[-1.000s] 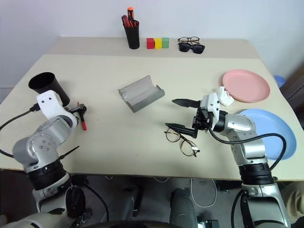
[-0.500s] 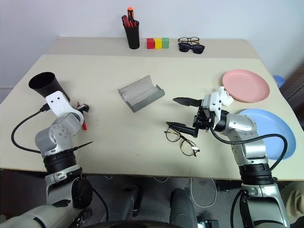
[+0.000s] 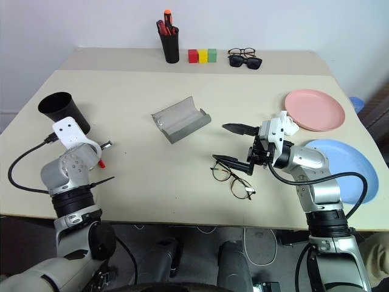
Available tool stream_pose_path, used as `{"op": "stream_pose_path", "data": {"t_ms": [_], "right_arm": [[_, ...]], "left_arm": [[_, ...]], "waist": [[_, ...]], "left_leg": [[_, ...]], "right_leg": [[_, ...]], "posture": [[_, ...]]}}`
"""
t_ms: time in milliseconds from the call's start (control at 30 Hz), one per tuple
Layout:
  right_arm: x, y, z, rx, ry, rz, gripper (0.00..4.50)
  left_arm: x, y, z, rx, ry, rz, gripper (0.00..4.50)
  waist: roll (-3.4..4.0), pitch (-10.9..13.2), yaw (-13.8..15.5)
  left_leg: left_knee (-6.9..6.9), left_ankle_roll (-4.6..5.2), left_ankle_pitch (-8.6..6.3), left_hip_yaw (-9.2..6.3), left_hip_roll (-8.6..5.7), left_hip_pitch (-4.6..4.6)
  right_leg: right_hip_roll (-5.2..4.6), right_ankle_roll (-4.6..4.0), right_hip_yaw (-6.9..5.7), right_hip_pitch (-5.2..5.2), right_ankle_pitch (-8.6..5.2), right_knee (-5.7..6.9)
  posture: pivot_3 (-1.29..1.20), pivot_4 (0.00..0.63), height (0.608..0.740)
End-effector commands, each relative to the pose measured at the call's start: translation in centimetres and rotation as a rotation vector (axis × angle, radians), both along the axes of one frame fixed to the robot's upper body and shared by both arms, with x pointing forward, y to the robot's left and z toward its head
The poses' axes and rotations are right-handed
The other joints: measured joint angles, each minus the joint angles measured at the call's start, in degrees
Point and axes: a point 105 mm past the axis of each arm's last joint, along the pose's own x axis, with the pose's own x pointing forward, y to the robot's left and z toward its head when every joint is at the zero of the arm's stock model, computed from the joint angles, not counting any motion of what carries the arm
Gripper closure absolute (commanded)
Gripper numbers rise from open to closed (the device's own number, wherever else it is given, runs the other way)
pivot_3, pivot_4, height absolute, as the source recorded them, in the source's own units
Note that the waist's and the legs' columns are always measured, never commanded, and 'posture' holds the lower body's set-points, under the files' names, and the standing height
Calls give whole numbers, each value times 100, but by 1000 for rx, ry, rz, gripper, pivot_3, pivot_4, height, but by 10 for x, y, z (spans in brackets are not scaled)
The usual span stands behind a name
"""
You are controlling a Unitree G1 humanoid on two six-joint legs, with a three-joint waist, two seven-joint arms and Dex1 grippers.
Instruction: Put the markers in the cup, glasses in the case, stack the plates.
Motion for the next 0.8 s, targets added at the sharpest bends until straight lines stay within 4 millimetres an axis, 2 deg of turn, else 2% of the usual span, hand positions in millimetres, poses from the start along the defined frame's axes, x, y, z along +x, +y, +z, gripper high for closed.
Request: {"op": "stream_pose_path", "data": {"t_ms": [33, 100, 133, 200, 300, 400, 600, 800], "right_arm": [[1, 2, 9, 10, -49, 1, 0], [3, 3, 8, 11, -49, 0, 0], [5, 4, 8, 12, -49, 1, 0], [7, 5, 8, 14, -51, 4, 0], [10, 8, 9, 18, -52, 9, 0], [12, 9, 8, 21, -53, 9, 0], [13, 12, 6, 30, -49, -1, 0], [11, 11, 7, 38, -47, -23, 0]], "left_arm": [[0, -34, 68, 240, -293, -212, 4464], [-18, -58, 104, 467, -451, -338, 4464], [-27, -63, 116, 587, -516, -362, 4464], [-37, -62, 130, 711, -591, -368, 4464], [-32, -24, 153, 774, -656, -154, 4464], [-21, -4, 175, 943, -732, -31, 4464], [3, 25, 183, 1261, -778, 132, 4464], [23, 48, 173, 1370, -722, 194, 4464]], "waist": [[-7, 4, 1], [-13, 8, -5], [-13, 8, -14], [-6, 4, -26], [2, 1, -8], [1, 2, -3], [1, 2, 6], [0, 2, 4]], "left_leg": [[-2, 0, 0, 0, 0, -2], [-4, 0, 1, 0, 0, -11], [-6, -1, 1, 2, 1, -12], [-16, -2, 0, 14, 3, -11], [-16, -2, 0, 14, 11, -2], [-11, -3, 0, 9, 34, -1], [-15, 10, 12, 17, 35, -1], [-21, 11, 12, 21, 33, -9]], "right_leg": [[1, -1, 0, -2, 1, -4], [1, -2, 3, -12, 1, -5], [1, -3, 6, -16, 1, -6], [2, -5, 20, -23, 1, -6], [11, -24, 22, -19, -4, -5], [32, -33, 14, -19, -6, -7], [31, -28, 15, -23, 20, -12], [31, -18, 15, -38, 20, -6]], "posture": [[0, 150, 740], [0, 150, 740], [0, 150, 740], [0, 150, 740], [0, 150, 740], [0, 150, 740], [0, 150, 740], [0, 150, 740]]}}
